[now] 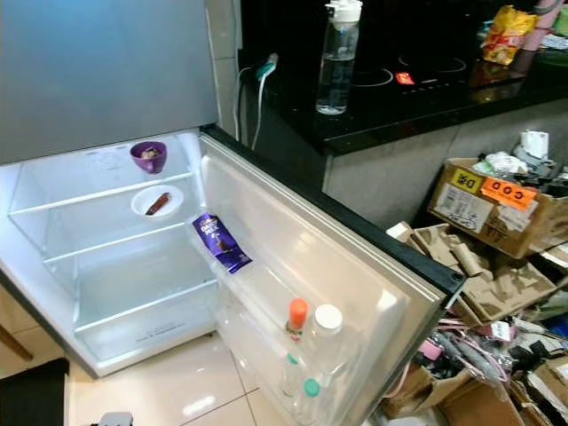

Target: Restocking fridge

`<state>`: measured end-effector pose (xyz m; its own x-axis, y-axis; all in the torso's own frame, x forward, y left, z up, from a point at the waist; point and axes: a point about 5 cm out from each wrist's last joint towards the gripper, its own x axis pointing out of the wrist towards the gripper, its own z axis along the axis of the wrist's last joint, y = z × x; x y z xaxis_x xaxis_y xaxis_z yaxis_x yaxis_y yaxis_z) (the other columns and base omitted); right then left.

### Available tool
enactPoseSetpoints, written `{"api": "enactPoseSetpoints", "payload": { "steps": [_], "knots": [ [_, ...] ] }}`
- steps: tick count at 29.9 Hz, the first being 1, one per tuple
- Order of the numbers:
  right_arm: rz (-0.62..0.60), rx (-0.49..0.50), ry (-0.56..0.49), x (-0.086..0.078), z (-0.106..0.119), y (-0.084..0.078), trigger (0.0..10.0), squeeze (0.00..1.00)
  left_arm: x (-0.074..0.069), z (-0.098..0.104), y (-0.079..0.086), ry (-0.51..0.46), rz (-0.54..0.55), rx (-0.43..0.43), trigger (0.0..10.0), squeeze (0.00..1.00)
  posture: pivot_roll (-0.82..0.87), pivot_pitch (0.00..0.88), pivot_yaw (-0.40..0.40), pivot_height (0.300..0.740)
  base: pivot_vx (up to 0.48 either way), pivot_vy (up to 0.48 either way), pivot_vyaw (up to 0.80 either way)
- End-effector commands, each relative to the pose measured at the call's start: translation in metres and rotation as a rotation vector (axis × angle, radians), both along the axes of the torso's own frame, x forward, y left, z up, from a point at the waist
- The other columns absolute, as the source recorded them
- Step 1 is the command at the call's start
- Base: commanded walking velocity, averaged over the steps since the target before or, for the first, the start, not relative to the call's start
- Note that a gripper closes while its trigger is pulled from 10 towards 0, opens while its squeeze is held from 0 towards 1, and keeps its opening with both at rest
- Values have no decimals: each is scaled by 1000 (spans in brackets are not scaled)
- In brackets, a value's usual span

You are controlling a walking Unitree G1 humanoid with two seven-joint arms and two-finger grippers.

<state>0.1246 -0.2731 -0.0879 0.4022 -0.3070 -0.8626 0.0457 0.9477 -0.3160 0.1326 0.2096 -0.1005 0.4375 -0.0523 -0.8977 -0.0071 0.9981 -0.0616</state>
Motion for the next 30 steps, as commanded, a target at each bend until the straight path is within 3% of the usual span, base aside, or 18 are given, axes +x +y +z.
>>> {"api": "enactPoseSetpoints", "payload": {
  "steps": [1,11,16,23,30],
  "knots": [
    [-81,-14,-26,0,3,-8,10000,0,-3,-1,-3,10,-11,-12,10000,0,-69,0,-12,740,0,0,0],
    [-112,-34,-46,4,8,-17,10000,0,-3,-1,-5,13,-55,-22,10000,0,-71,0,-13,740,0,-96,0],
    [-92,-19,-30,2,5,-12,10000,0,-4,-4,-15,34,-82,-33,10000,0,-74,0,-12,740,0,-475,0],
    [-79,-8,-12,-1,2,-7,10000,0,1,-5,-33,38,-99,-30,10000,0,-74,0,-13,740,0,0,0],
    [-71,-7,-4,-3,1,-6,10000,0,1,-4,-34,32,-93,-59,10000,0,-74,0,-14,740,0,0,0]
  ]
}}
